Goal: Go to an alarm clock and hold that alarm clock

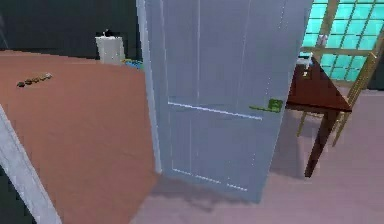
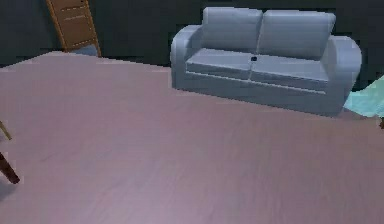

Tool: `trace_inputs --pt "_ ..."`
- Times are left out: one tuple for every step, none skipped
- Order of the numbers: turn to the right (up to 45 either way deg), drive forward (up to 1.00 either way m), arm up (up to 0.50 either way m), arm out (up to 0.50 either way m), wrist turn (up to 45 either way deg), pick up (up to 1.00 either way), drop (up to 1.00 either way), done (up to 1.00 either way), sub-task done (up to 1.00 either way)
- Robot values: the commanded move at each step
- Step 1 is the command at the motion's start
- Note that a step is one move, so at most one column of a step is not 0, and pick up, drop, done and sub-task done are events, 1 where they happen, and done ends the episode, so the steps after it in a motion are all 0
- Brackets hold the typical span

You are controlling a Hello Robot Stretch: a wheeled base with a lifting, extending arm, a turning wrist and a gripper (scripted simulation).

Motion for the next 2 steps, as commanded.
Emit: trace_inputs --pt "0.0 0.45 0.0 0.0 0.0 0.0 0.0 0.0 0.0" --pt "-30.0 0.0 0.0 0.0 0.0 0.0 0.0 0.0 0.0"
